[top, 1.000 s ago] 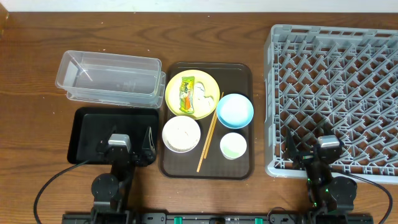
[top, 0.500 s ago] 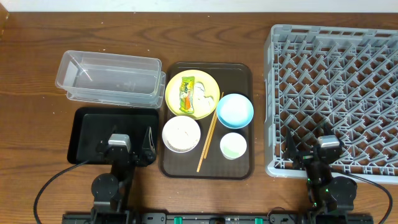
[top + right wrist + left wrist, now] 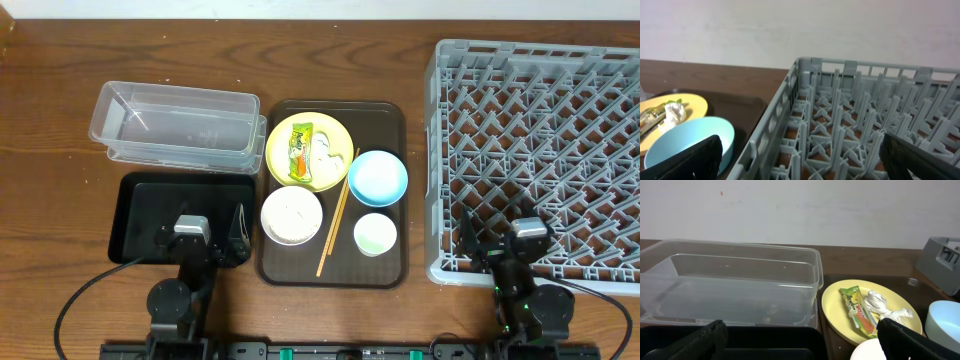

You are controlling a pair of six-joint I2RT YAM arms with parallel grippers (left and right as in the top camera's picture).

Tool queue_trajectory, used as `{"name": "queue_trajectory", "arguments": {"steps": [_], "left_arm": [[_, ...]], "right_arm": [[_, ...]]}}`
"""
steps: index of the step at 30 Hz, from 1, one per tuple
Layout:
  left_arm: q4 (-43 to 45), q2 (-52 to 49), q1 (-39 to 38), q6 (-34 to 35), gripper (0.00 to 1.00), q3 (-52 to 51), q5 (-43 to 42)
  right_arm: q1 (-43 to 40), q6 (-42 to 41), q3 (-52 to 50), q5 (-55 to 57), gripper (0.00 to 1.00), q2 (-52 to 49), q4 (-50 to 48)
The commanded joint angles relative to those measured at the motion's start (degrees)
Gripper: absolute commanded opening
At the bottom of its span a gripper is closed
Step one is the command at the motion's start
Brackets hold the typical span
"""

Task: Sort waste into correct bins and load items into the dishwasher rack

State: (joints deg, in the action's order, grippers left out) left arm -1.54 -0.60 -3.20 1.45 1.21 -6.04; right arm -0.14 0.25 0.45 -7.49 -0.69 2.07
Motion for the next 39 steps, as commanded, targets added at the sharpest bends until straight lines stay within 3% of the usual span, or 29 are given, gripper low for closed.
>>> {"name": "queue_trajectory", "arguments": {"steps": [1,9,19,25,33,39], "left_arm": [[-1.92,0.35,0.28,1.18,0.98,-0.87,-1.25],[-5.97,-6.01,0.31,3.54,0.98,4.68,-1.25],[-19.32,-32.37,0.28,3.54,0.98,28.41,-2.82],[-34.71,-49.16,0.24,3.54,0.98,46.36,-5.6],[-63.71,-68.46,0.26,3.52,0.98,68.0,-8.31],[-65.18,-72.81,0.31,3.54,0.98,70.29,-11.21]], "right_arm": [[0.55,-1.33,-0.13,0.61,0.99,0.35,-1.27],[0.55,-4.5,1.73,1.25,0.99,-1.22,-0.44],[0.55,-4.46,18.97,3.19,0.99,-18.25,13.77],[0.55,-4.44,32.83,3.17,0.99,-33.64,26.25],[0.55,-3.98,49.59,3.15,0.99,-50.73,41.77],[0.55,-4.04,51.71,2.6,0.99,-54.8,43.56]]}}
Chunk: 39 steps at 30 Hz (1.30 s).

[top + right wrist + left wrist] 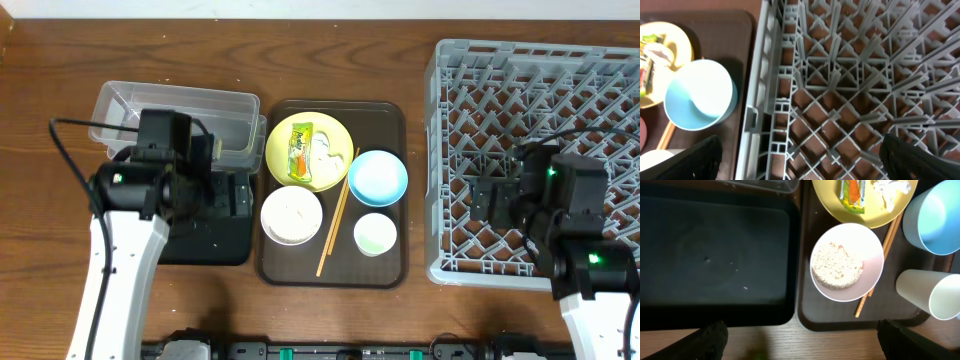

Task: Sort waste into correct bins and load items into the dishwasher rack
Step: 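Reach left gripper to the yellow snack wrapper on the yellow plate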

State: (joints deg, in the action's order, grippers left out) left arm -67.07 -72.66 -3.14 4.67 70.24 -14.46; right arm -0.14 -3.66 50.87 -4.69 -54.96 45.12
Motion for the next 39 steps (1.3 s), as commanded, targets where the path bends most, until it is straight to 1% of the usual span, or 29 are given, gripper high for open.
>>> {"name": "queue_trajectory", "arguments": {"steps": [1,3,6,11,20,26,30,33,39], "left_arm": [[1.55,-0.85,0.22,0.33,0.98,1.27,-3.13],[5.09,-0.92,0.22,0.42,0.98,1.27,-3.15],[11.82,-1.09,0.15,2.6,0.98,1.25,-3.13],[21.05,-3.28,-1.27,2.73,0.97,1.25,-3.08],[33.05,-14.58,-8.5,2.47,0.94,1.25,-2.38],[37.68,-23.1,-12.33,2.38,0.93,1.25,3.78],[39.58,-28.06,-14.49,-1.29,0.93,1.25,5.75],[39.54,-31.19,-15.69,-1.44,0.93,1.25,9.42],[39.78,-35.76,-16.61,-1.42,0.91,1.25,10.01]], "right_arm": [[0.55,-0.13,1.29,-0.22,0.99,-0.5,0.55],[0.55,-0.13,1.29,-0.26,0.99,-0.44,0.5],[0.55,-0.13,1.29,-0.26,0.99,-0.44,0.52],[0.55,-0.15,1.29,-0.26,0.99,-0.44,0.52],[0.55,-0.13,1.29,-0.26,0.99,-0.44,0.52],[0.55,-0.13,1.29,-0.26,0.99,-0.44,0.57],[0.55,-0.13,1.29,-0.26,0.99,-0.44,0.55],[0.55,-0.15,1.29,-0.26,0.99,-0.44,0.57],[0.55,-0.15,1.29,-0.26,0.99,-0.44,0.57]]}}
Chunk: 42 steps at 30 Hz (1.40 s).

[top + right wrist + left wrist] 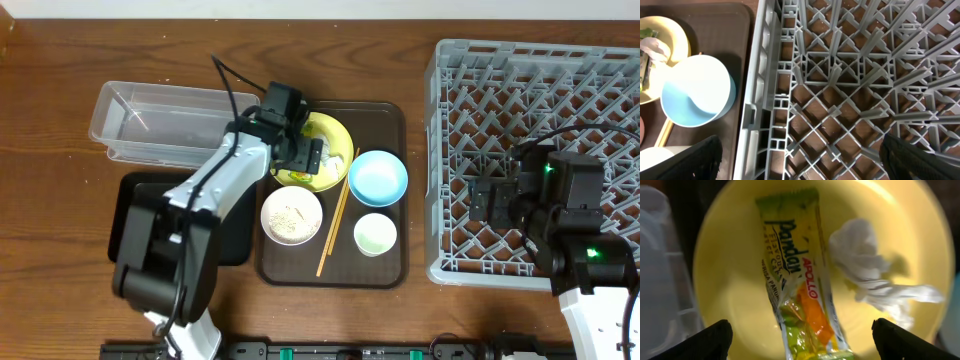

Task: Sort waste into correct bins and load items into the dishwasher rack
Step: 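Reach left gripper to the yellow snack wrapper on the yellow plate, then carry the wrapper with left gripper and drop it into clear bin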

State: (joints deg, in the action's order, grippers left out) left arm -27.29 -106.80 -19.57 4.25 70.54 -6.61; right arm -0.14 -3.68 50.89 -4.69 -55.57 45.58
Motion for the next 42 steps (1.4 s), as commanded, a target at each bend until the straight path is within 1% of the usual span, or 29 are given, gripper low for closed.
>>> {"name": "queue_trajectory", "arguments": {"steps": [1,6,8,10,16,17,18,21,26,31,33,35,37,40,42], "left_arm": [[-0.02,-2.25,-0.17,-0.98,0.89,0.94,2.16],[-0.04,-4.66,-0.48,-0.98,0.78,0.94,2.12],[-0.04,-5.11,-0.7,-0.98,0.67,0.94,2.12],[-0.04,-5.16,-1.05,-0.98,0.54,0.94,2.12],[-0.5,-4.96,-1.57,-1.01,0.19,0.96,2.16],[-0.72,-4.7,-1.57,-1.01,0.11,0.96,2.16],[-0.96,-4.31,-1.53,-1.01,0.06,0.96,2.21],[-1.77,-2.29,-1.01,-1.01,0.06,0.96,2.23],[-2.4,4.81,0.55,-1.01,0.06,0.96,2.27],[-1.95,13.46,3.1,-0.83,0.06,0.96,5.73],[-1.73,16.26,4.85,1.68,0.06,0.96,8.07],[-1.49,17.99,7.08,6.62,0.06,0.96,10.36],[-1.4,18.47,9.57,12.26,0.06,0.96,10.78],[-1.38,17.62,13.99,24.33,0.06,0.94,10.75],[-1.31,16.79,15.76,29.73,0.07,0.94,10.75]], "right_arm": [[0.55,-0.13,1.27,-0.26,0.99,0.17,0.11],[0.55,-0.13,1.27,-0.26,0.99,0.17,0.13],[0.55,-0.13,1.27,-0.26,0.99,0.17,0.11],[0.55,-0.13,1.27,-0.26,0.99,0.17,0.11],[0.55,-0.13,1.27,-0.26,0.99,0.17,0.17],[0.55,-0.13,1.27,-0.26,0.99,0.17,0.2],[0.55,-0.13,1.27,-0.26,0.99,0.17,0.2],[0.55,-0.11,1.27,-0.26,0.99,0.17,0.2],[0.55,-0.11,1.27,-0.26,0.99,0.17,0.28],[0.55,-0.11,1.27,-0.26,0.99,0.17,0.28],[0.55,-0.13,1.27,-0.26,0.99,0.17,0.28],[0.55,-0.13,1.27,-0.26,0.99,0.17,0.28],[0.55,-0.13,1.27,-0.26,0.99,0.17,0.28],[0.55,-0.13,1.27,-0.28,0.99,0.17,0.31],[0.55,-0.13,1.27,-0.28,0.99,0.17,0.31]]}}
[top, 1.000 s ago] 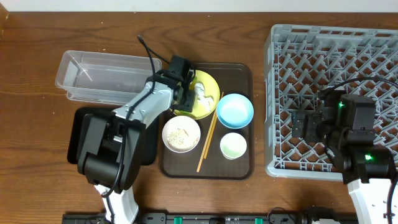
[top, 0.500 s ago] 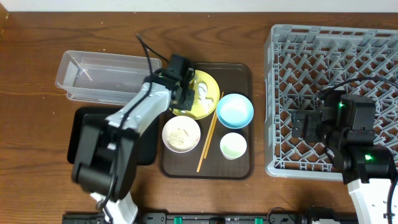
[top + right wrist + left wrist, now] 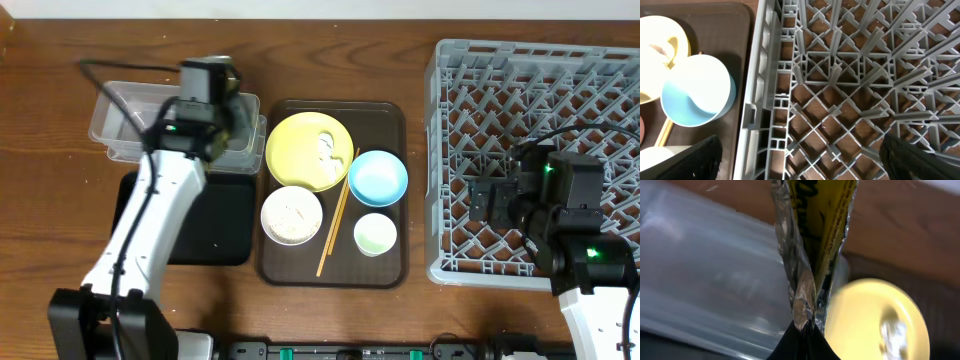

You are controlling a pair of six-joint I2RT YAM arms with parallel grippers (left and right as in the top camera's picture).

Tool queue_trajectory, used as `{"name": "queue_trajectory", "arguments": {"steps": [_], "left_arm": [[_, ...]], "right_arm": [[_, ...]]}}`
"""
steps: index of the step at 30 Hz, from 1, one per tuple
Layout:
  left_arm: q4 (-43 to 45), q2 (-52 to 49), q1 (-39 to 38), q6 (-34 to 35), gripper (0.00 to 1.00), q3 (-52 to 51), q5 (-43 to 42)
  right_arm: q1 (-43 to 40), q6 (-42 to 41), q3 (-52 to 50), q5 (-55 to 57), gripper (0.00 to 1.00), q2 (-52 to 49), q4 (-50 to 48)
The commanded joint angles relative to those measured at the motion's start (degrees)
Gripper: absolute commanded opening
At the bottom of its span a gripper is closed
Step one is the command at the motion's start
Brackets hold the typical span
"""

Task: Sort waste into correct bins and load items into the dishwasher rack
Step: 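Carry the wrapper with left gripper and drop it into clear bin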

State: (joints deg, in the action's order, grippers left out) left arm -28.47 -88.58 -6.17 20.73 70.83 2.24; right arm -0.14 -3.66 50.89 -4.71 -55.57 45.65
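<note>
My left gripper [image 3: 802, 341] is shut on the tail of a yellow-green foil snack wrapper [image 3: 812, 250], which hangs from the jaws. In the overhead view the left gripper [image 3: 213, 88] hovers over the right end of the clear plastic bin [image 3: 130, 125]. The yellow plate [image 3: 300, 150] on the brown tray [image 3: 390, 272] holds only a crumpled white tissue [image 3: 325, 150]. My right gripper [image 3: 800, 162] stands open above the left part of the grey dishwasher rack [image 3: 560, 120], holding nothing.
On the tray are a blue bowl [image 3: 377, 177], a white bowl of food scraps [image 3: 291, 215], a pale cup [image 3: 375, 234] and wooden chopsticks [image 3: 335, 220]. A black bin [image 3: 215, 230] lies in front of the clear bin, left of the tray.
The left gripper, open over the wrapper on the yellow plate before, is now shut on it over the clear bin. The plate keeps only the tissue. The right arm has not moved.
Both arms sat low at the table's front edge, grippers open. Then the left was above the black bin and the right above the rack. The left then stood open over the wrapper on the plate, and now holds it over the clear bin.
</note>
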Motion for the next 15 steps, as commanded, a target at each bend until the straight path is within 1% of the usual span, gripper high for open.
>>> {"name": "queue_trajectory", "arguments": {"steps": [1,3,4,5,6,7,8,9,11,15], "left_arm": [[-0.11,-2.08,3.26,16.26,0.08,0.66,1.9],[-0.07,-3.17,4.39,20.96,0.1,0.66,1.9],[0.28,-3.82,4.81,22.14,0.15,0.66,1.9],[0.57,-4.22,5.01,22.49,0.17,0.66,1.88],[0.76,-4.5,5.16,22.51,0.28,0.66,1.86],[0.81,-4.68,5.16,22.49,0.34,0.66,1.84],[0.92,-4.68,5.14,22.49,0.43,0.66,1.84],[1.18,-4.63,5.14,22.45,0.49,0.66,1.62],[1.79,-4.17,5.14,22.45,0.55,0.68,-0.37],[3.19,-3.04,5.07,22.34,0.55,0.68,-5.88]], "right_arm": [[0.55,-0.15,1.27,-0.24,0.99,0.17,0.24],[0.55,-0.15,1.27,-0.26,0.99,0.17,0.26],[0.55,-0.15,1.27,-0.24,0.99,0.17,0.28],[0.55,-0.15,1.27,-0.24,0.99,0.17,0.26],[0.55,-0.15,1.27,-0.26,0.99,0.17,0.26],[0.55,-0.15,1.27,-0.24,0.99,0.17,0.26],[0.55,-0.15,1.27,-0.24,0.99,0.17,0.26],[0.55,-0.15,1.27,-0.24,0.99,0.17,0.28],[0.55,-0.13,1.27,-0.24,0.99,0.17,0.31],[0.55,-0.15,1.27,-0.24,0.99,0.17,0.31]]}}
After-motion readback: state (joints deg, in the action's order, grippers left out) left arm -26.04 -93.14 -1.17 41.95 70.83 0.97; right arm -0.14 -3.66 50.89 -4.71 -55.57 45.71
